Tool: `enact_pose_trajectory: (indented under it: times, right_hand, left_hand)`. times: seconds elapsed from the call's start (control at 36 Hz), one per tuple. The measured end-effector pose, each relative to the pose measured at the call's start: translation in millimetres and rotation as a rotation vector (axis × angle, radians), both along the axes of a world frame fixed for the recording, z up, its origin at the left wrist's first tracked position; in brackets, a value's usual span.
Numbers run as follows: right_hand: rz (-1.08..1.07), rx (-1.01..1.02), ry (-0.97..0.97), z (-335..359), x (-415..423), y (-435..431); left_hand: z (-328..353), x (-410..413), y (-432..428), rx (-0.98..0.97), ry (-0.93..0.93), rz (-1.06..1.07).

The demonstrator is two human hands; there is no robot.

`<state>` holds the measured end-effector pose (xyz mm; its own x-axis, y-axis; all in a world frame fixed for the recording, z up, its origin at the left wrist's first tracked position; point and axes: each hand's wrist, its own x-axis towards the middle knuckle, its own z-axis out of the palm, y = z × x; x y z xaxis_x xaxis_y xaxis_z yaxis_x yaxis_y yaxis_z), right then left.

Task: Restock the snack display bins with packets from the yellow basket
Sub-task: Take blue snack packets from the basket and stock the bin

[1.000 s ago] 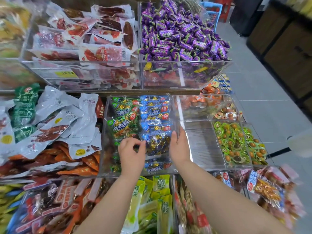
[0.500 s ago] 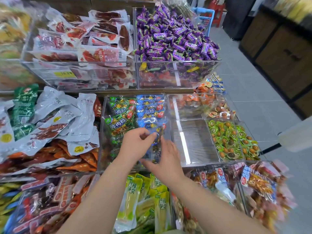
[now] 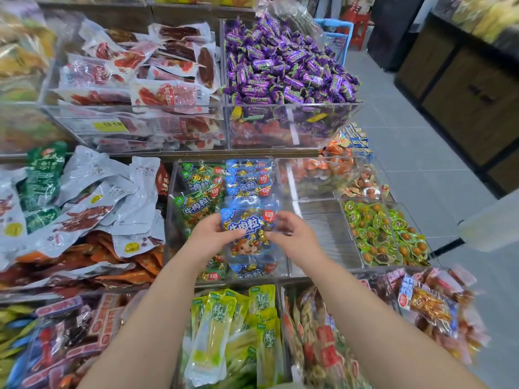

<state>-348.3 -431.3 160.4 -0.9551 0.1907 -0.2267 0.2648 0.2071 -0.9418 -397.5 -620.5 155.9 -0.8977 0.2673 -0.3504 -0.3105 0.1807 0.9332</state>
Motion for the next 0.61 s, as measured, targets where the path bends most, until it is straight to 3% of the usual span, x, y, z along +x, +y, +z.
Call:
enact_pose_trajectory:
  times: [0.14,0.22,0.36,0.47,0.61]
  right_hand:
    - [-0.103,0.286,-0.014,-7,-5,1]
    - [-0.103,0.365,-0.049,-12,-3,-2]
    - [-0.129,0.317,-0.093,-19,-1,-10]
    - [-0.090,0.264,-0.069,-28,2,-18]
    - [-0.149,0.317,-0.075,-38,3,-22]
  left_hand:
    - [-13,1,4,-0.385,0.201,0.129]
    - [-23,4,20,-0.480,0.255,0.090]
    - [-35,12,54,-0.360,0.251,0.209]
    - [-43,3,59,-0.195,0.098,0.149]
    - [-50,-11,49,-0.251,0.121,0.122]
